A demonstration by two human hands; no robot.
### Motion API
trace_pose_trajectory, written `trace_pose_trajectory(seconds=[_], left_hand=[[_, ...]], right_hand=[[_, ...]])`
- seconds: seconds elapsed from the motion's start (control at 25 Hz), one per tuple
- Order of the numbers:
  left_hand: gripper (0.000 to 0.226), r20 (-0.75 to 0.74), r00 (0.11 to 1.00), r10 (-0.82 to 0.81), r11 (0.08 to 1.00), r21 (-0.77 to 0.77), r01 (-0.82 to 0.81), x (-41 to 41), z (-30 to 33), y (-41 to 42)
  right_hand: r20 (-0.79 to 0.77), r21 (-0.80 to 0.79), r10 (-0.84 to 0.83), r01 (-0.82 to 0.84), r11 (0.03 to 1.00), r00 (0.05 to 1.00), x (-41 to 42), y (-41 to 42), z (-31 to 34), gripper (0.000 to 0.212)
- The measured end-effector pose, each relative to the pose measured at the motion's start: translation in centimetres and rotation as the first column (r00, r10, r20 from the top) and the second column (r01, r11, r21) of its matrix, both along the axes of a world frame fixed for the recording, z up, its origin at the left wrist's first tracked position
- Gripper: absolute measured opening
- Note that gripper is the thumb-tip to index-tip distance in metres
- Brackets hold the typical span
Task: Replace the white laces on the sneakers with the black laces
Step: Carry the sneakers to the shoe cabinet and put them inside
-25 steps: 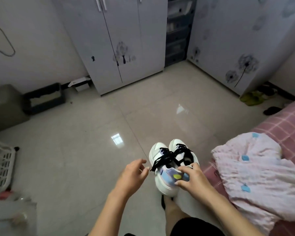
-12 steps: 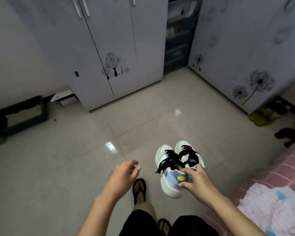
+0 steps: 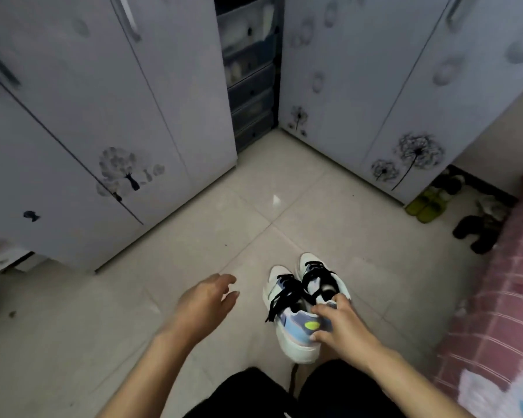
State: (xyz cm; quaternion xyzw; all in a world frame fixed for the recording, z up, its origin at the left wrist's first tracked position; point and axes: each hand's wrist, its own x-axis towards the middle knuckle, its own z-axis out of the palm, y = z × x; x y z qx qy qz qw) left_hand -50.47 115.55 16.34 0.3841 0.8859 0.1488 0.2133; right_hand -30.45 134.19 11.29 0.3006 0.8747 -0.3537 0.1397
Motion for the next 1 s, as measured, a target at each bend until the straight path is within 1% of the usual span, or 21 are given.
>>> trace_pose_trajectory(seconds=[0.08, 0.16, 0.28, 0.4, 0.48, 0.56, 0.6, 0.68, 0.76, 0.8, 0.88, 1.0], left_hand=[[0.034, 0.024, 0.999, -0.045, 0.999, 0.005, 0.045, -2.6, -0.2, 4.8], [0.034, 0.071, 0.996, -0.059, 0.998, -0.01, 0.06, -5.4, -1.1, 10.8], [0.035, 0.117, 0.992, -0.056, 0.998, -0.023, 0.059, -8.7, -2.0, 20.4], [0.035, 0.137, 0.99, -0.037, 0.999, -0.009, 0.039, -11.4, -1.8, 29.9], [0.035, 0.177, 0.984, -0.016, 1.0, 0.021, 0.012, -13.7, -1.1, 36.1], [0.035, 0.202, 0.979, 0.015, 0.998, 0.058, -0.027, -16.6, -0.4, 40.8], [0.034, 0.235, 0.971, 0.051, 0.995, 0.072, -0.07, -18.1, -0.1, 42.4], [0.029, 0.342, 0.923, 0.179, 0.964, 0.128, -0.235, -20.9, -0.4, 44.4], [0.018, 0.447, 0.837, 0.317, 0.889, 0.167, -0.426, -24.0, -1.6, 45.9], [0.014, 0.479, 0.795, 0.372, 0.854, 0.159, -0.496, -25.8, -2.4, 46.9], [0.009, 0.49, 0.753, 0.439, 0.818, 0.127, -0.56, -30.0, -4.5, 48.9], [0.01, 0.491, 0.723, 0.485, 0.8, 0.085, -0.594, -37.3, -6.5, 53.1]], right_hand=[[-0.001, -0.012, -0.012, 0.011, 1.0, 1.0, -2.8, 3.9, 0.1, 0.05], [-0.006, -0.023, -0.017, 0.017, 1.0, 1.0, -5.8, 9.5, -0.6, 0.053], [-0.004, -0.009, 0.024, -0.024, 1.0, 1.0, -9.8, 19.1, -1.1, 0.052], [0.015, 0.041, 0.062, -0.062, 0.997, 0.998, -12.7, 29.4, -0.9, 0.047], [0.037, 0.095, 0.109, -0.112, 0.989, 0.993, -15.5, 36.7, -0.7, 0.044], [0.09, 0.14, 0.158, -0.17, 0.976, 0.983, -19.0, 43.2, -0.7, 0.04], [0.128, 0.141, 0.17, -0.188, 0.972, 0.977, -20.9, 46.0, -0.7, 0.039], [0.142, 0.144, 0.209, -0.229, 0.963, 0.968, -25.1, 50.7, -0.9, 0.038], [0.146, 0.138, 0.257, -0.277, 0.951, 0.955, -29.9, 54.3, -1.4, 0.043], [0.133, 0.126, 0.277, -0.293, 0.948, 0.952, -32.6, 55.9, -1.8, 0.046], [0.101, 0.114, 0.309, -0.32, 0.941, 0.946, -38.5, 58.7, -2.5, 0.049], [0.079, 0.092, 0.383, -0.389, 0.917, 0.921, -47.0, 62.0, -2.7, 0.046]])
